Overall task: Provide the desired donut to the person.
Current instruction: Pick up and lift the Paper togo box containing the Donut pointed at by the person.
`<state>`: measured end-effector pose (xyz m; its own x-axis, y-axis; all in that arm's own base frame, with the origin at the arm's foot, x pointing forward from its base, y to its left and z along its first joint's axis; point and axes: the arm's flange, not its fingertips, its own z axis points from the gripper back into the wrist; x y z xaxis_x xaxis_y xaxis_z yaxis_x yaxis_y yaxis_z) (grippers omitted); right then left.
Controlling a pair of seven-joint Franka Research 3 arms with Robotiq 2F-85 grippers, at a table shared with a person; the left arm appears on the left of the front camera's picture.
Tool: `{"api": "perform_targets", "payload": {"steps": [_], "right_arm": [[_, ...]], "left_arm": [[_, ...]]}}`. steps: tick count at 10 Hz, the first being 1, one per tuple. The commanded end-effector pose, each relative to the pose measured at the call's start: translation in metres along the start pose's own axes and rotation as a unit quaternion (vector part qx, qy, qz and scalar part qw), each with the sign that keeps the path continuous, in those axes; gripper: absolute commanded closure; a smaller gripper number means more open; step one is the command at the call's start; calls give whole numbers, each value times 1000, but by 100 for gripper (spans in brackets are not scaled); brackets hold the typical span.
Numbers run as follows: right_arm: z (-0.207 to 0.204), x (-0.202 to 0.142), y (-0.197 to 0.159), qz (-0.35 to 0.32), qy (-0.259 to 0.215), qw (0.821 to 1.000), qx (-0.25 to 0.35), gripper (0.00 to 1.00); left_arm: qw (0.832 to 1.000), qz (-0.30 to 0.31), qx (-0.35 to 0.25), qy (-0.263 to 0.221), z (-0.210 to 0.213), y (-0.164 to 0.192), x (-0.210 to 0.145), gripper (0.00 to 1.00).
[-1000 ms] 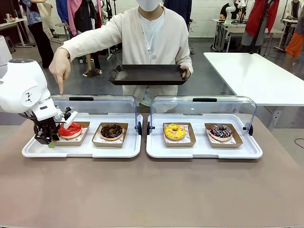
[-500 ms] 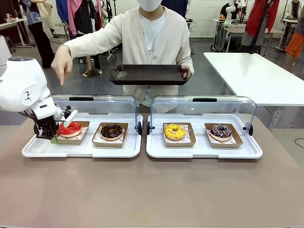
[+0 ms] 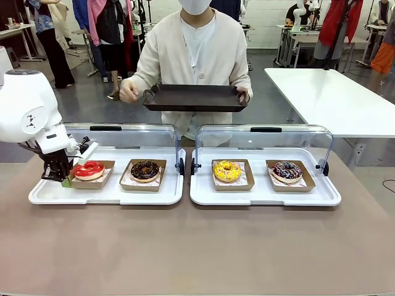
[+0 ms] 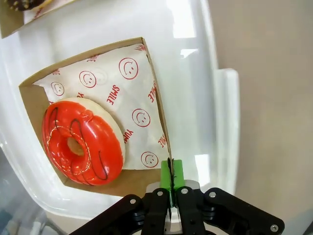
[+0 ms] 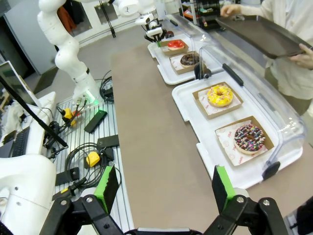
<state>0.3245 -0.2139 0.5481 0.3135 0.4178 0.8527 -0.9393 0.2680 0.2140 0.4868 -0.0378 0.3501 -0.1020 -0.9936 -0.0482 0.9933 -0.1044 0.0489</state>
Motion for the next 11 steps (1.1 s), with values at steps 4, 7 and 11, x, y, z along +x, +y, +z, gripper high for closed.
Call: {"api": "perform_targets", "payload": {"steps": [4, 7, 11], "right_arm": [[0, -1, 0, 4, -6, 1000, 3, 0], [0, -1, 0, 4, -6, 1000, 3, 0], [0, -1, 0, 4, -6, 1000, 3, 0]], "left_arm": [[1000, -6, 10, -12, 109, -63, 0, 100], [999, -6, 47, -6, 176, -75, 12, 100], [997, 5, 80, 13, 233, -82, 36, 100]]}}
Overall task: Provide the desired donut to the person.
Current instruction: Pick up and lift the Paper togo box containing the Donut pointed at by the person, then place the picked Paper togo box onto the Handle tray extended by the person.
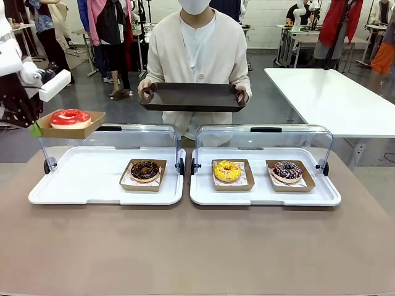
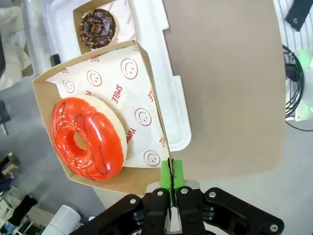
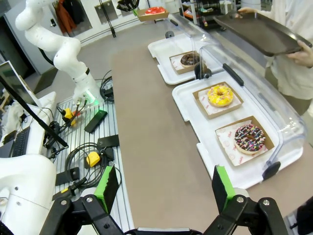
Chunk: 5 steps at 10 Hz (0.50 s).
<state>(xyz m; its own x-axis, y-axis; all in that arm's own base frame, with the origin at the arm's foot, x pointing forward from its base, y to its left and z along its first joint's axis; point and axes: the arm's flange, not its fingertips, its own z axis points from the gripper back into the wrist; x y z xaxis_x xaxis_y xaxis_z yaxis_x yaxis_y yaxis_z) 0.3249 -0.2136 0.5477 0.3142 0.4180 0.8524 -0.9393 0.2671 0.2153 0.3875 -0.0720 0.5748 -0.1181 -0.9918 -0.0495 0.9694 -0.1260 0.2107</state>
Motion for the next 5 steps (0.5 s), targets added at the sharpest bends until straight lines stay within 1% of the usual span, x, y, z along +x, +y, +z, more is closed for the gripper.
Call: {"api": "perform_targets", "payload": {"steps": [1, 2, 3, 5], "right_arm": [[1, 0, 0, 5, -6, 1000, 2, 0], [1, 0, 0, 5, -6, 1000, 2, 0], [1, 0, 0, 5, -6, 1000, 2, 0], [1, 0, 0, 5, -6, 1000, 2, 0]], "left_arm": [[1000, 12, -5, 11, 3, 5, 1, 100], [999, 20, 1, 25, -10, 7, -4, 100], [1000, 2, 2, 1, 4, 2, 2, 100], [1000, 2, 2, 1, 4, 2, 2, 100]]}}
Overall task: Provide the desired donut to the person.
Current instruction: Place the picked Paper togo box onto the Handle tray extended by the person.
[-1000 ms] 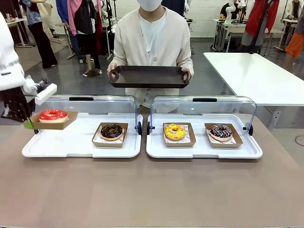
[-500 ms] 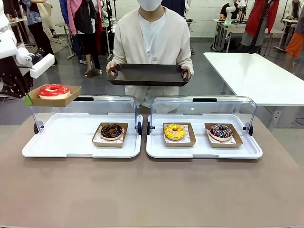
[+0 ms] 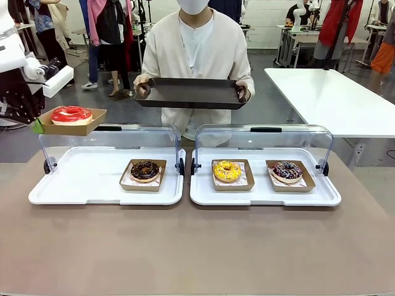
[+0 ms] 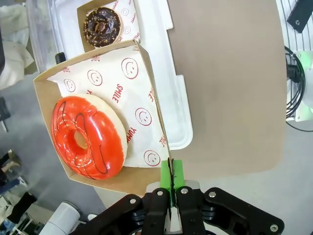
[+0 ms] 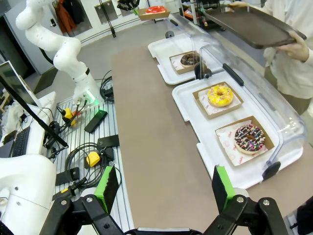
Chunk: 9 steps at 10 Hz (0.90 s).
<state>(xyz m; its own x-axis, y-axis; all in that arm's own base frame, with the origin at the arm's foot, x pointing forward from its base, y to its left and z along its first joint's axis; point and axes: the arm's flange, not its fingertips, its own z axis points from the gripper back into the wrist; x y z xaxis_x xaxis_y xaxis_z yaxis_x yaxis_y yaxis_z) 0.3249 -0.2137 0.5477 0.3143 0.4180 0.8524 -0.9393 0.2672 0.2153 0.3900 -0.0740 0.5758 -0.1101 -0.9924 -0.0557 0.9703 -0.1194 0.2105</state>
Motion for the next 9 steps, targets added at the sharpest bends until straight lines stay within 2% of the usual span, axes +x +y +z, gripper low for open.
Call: {"api": "perform_targets", "payload": {"steps": [1, 9], "right_arm": [[1, 0, 0, 5, -6, 1000, 2, 0], [1, 0, 0, 5, -6, 1000, 2, 0]], "left_arm": [[1000, -1, 3, -3, 4, -1, 1, 100], [1000, -1, 3, -3, 4, -1, 1, 100]]}}
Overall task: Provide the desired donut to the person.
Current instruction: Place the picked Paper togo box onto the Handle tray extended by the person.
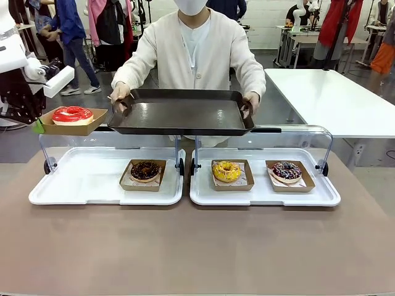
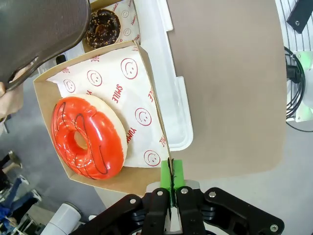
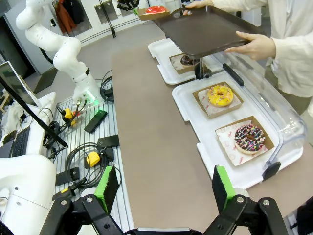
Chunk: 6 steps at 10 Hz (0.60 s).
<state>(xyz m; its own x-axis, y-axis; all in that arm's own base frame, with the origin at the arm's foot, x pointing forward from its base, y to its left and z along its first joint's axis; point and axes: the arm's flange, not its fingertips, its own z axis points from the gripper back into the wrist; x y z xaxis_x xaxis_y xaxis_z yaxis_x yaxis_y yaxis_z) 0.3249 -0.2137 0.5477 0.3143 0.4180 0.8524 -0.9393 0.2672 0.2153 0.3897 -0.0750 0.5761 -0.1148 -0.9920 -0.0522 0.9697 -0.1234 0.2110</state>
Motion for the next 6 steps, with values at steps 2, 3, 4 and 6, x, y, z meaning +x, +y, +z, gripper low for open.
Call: {"api": "perform_targets", "payload": {"steps": [2, 3, 4, 6], "right_arm": [[1, 0, 0, 5, -6, 1000, 2, 0], [1, 0, 0, 5, -6, 1000, 2, 0], [1, 0, 0, 5, -6, 1000, 2, 0], [1, 0, 0, 5, -6, 1000, 2, 0]], "left_arm": [[1000, 0, 0, 0, 0, 0, 0, 99], [1000, -2, 10, 10, 22, 21, 4, 99], [1000, 11, 6, 8, 55, 34, 14, 99], [1000, 21, 0, 1, 101, 52, 35, 99]]}}
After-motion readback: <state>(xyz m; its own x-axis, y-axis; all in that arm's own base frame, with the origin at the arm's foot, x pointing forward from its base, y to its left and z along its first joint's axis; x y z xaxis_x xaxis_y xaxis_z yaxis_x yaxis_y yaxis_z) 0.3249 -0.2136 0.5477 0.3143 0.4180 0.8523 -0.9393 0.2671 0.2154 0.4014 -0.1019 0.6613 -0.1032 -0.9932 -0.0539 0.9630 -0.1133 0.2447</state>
